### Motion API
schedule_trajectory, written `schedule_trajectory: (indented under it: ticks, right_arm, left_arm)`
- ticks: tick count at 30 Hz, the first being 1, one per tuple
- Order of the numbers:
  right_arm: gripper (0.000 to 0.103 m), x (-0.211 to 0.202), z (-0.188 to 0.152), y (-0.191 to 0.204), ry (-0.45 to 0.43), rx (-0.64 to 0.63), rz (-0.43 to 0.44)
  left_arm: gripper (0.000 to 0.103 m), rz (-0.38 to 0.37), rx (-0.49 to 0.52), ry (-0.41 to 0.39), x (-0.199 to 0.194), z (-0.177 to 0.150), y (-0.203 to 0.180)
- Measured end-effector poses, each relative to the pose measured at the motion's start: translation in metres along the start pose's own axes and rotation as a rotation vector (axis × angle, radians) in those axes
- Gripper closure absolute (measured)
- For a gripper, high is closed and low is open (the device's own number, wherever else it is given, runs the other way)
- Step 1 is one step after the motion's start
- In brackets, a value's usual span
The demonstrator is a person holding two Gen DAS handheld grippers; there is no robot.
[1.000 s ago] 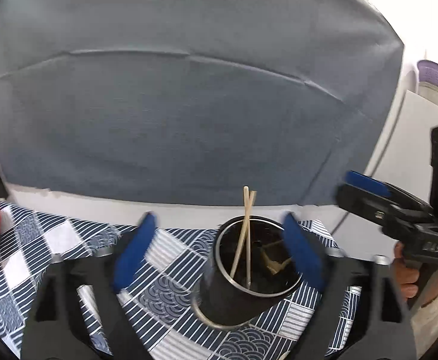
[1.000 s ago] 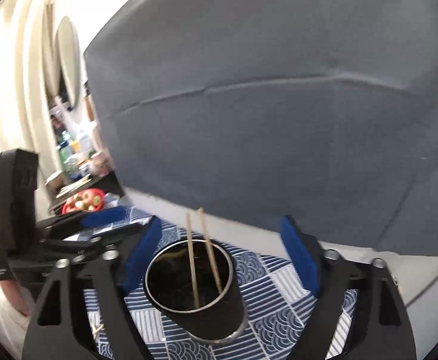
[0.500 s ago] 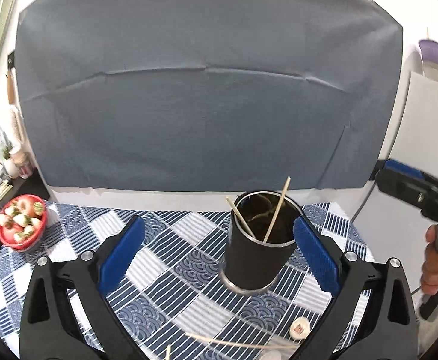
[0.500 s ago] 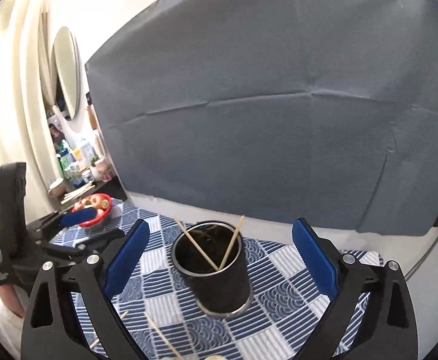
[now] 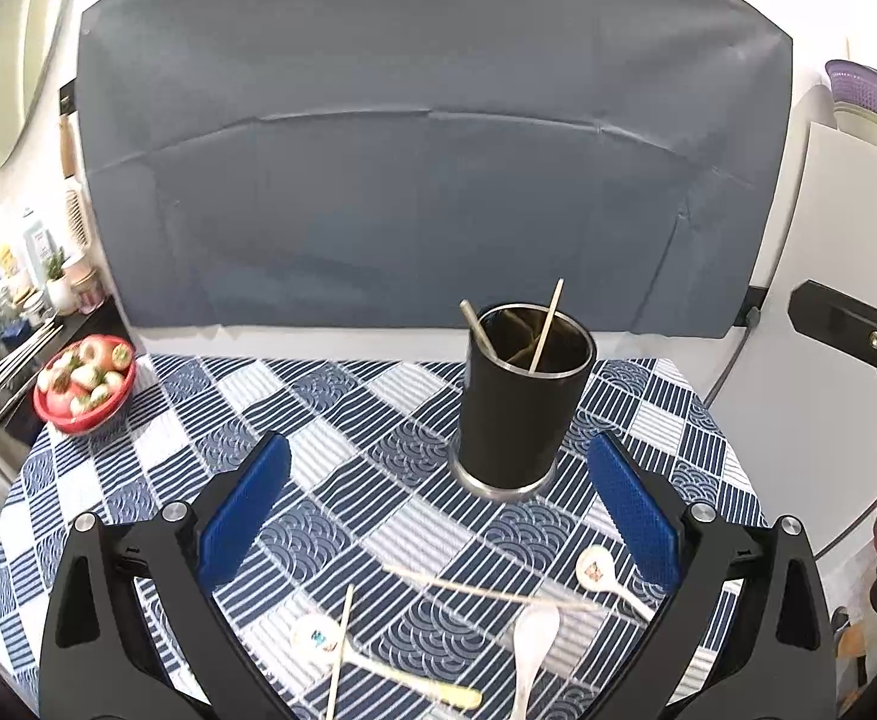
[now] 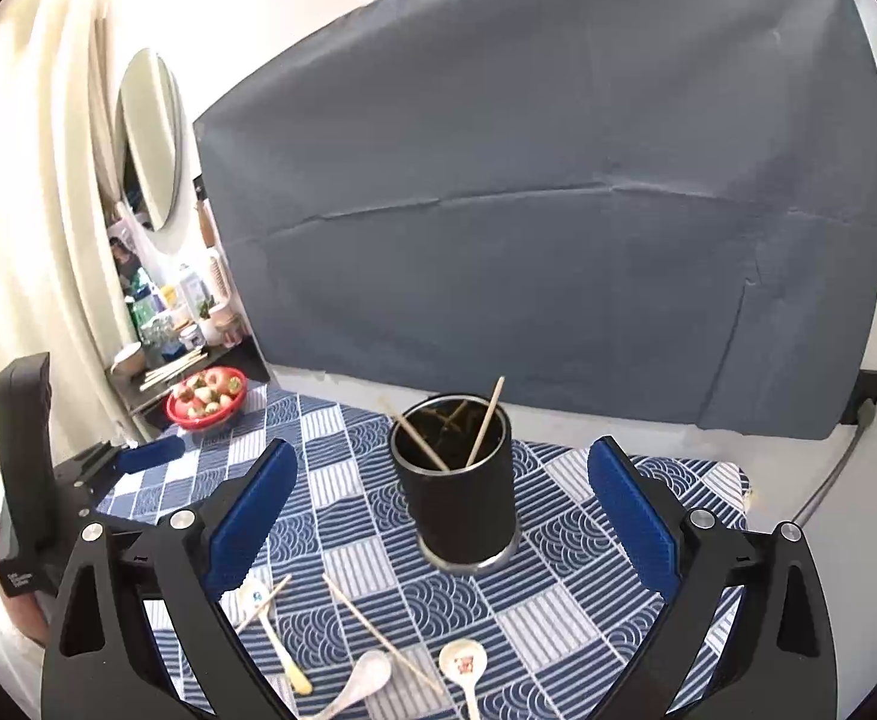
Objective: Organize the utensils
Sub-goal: 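Move both tools back down toward the remaining chopsticks on the cloth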
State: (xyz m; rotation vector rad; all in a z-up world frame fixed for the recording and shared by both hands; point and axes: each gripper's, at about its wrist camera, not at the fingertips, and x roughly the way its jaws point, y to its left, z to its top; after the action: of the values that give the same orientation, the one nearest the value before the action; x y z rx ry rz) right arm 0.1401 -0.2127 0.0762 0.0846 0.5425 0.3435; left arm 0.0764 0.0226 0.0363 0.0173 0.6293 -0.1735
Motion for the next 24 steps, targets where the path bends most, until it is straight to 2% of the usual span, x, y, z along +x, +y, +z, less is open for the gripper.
schedule_trajectory:
  ticks: [13, 17, 21, 24]
  right_arm:
    - [0.009, -0.014, -0.039, 0.035, 0.079, -0.032, 0.026]
    - [0.009, -0.006, -0.052, 0.044, 0.12, -0.04, 0.019]
    - [0.009, 0.009, -0.06, 0.053, 0.159, -0.05, 0.007]
    - [0.009, 0.024, -0.06, 0.062, 0.186, -0.073, -0.004]
  left_arm:
    - [0.006, 0.082, -0.083, 0.062, -0.038, -0.059, 0.046]
    - [0.006, 0.115, -0.09, 0.111, -0.033, -0.079, 0.067]
    - [0.006, 0.103, -0.112, 0.154, -0.026, -0.093, 0.088]
    - [0.006, 0.087, -0.084, 0.184, -0.018, -0.099, 0.099]
